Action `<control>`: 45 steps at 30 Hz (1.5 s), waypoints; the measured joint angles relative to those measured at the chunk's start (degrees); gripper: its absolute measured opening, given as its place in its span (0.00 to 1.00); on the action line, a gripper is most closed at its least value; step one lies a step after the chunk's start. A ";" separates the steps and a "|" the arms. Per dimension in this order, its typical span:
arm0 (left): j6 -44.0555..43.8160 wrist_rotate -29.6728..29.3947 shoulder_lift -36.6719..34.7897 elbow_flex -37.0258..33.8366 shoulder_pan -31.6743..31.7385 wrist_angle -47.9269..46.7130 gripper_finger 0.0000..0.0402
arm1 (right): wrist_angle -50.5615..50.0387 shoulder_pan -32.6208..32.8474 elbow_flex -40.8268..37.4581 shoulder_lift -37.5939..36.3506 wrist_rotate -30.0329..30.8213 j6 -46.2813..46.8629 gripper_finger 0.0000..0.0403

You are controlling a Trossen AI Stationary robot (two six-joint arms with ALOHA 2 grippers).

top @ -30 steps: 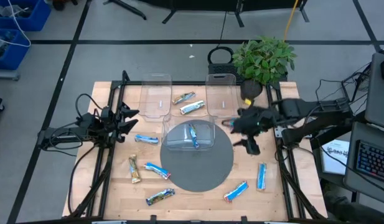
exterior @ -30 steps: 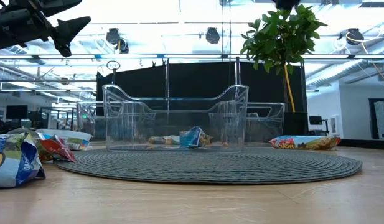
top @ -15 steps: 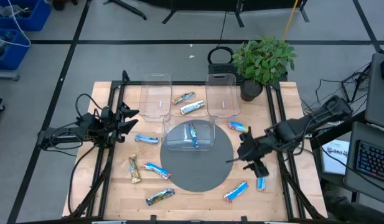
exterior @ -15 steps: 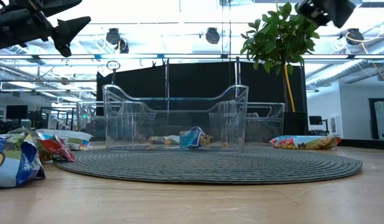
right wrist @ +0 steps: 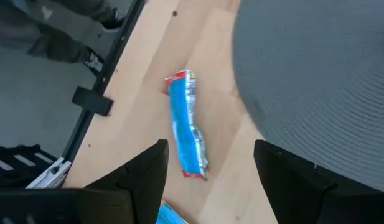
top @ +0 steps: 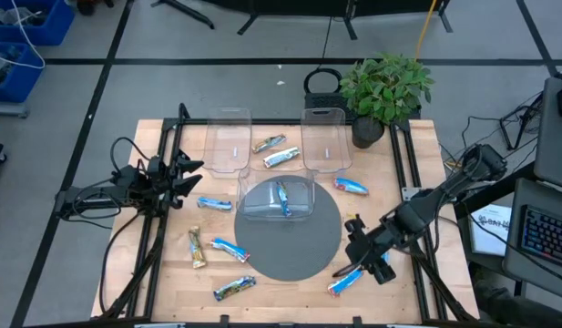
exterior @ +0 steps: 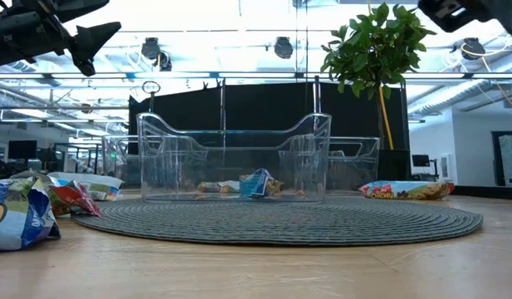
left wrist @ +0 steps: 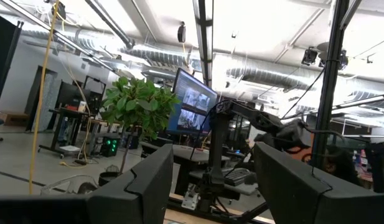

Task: Pick and place Granola Bars by type
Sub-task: Put the red granola bar into the top right transparent bin

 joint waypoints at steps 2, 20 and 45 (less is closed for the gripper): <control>0.00 0.00 0.00 0.00 0.00 0.00 0.56 | 0.85 1.09 0.00 1.46 -0.02 0.15 0.57; 0.00 0.00 -0.01 0.00 0.00 0.00 0.56 | 5.76 4.29 -0.76 11.00 1.73 -0.70 0.57; 0.00 0.00 0.00 0.00 0.02 0.00 0.56 | 21.73 7.14 -13.67 11.23 1.50 0.07 0.57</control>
